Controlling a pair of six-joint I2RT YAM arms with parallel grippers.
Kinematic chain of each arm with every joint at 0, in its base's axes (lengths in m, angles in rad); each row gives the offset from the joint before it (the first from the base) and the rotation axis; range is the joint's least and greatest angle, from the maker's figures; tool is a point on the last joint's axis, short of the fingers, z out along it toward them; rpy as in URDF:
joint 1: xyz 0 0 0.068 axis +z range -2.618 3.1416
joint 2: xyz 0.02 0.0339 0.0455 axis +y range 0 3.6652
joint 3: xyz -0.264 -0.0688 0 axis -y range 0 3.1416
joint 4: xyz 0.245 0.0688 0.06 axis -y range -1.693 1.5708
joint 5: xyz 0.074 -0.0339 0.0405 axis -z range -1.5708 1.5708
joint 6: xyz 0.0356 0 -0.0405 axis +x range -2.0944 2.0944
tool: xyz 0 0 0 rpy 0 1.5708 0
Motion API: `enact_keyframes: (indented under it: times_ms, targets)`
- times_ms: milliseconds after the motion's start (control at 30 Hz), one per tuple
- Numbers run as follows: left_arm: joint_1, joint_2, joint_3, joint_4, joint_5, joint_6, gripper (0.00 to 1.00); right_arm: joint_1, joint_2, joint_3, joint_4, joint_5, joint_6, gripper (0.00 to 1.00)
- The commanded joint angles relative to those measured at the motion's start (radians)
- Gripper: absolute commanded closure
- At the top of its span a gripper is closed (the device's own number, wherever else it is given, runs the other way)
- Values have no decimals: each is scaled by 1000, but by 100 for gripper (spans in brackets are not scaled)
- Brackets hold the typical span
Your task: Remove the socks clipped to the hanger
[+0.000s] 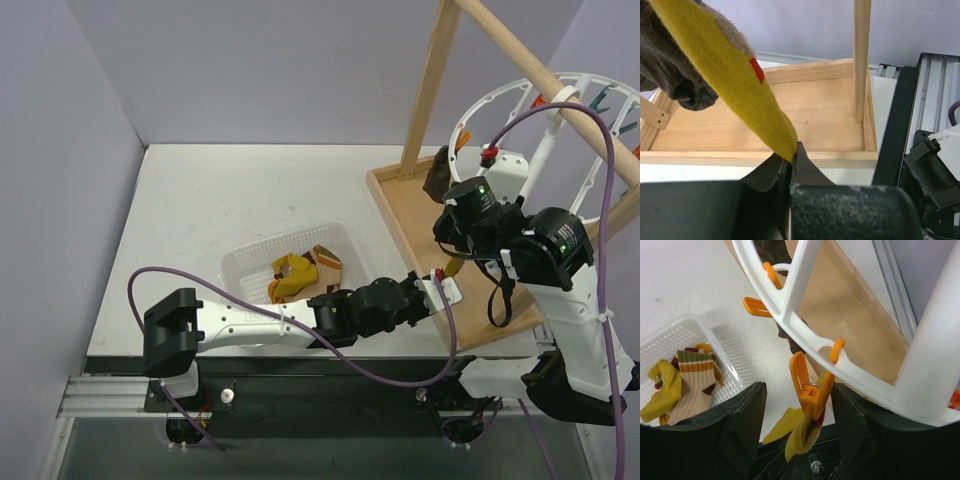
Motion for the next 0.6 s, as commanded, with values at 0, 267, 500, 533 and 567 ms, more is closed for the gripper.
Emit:
enact_keyframes:
  times_ms: [0,267,500,533,567]
  targets:
    - [-11,1,43,-11,-2,-18,100,-8,-17,4,-122,74,9,46]
    - [-19,-8,49,-27,4,-20,100,-26,-3,12,-115,123,21,50]
    - [-25,-22,48,-38,-3,-10,100,-48,-20,-11,-88,131,29,57]
    - [-25,-25,49,-39,-2,-7,100,-55,-15,-11,-88,132,24,59]
    - [-25,-26,49,-41,-2,-7,100,-57,-15,-11,-88,128,24,61]
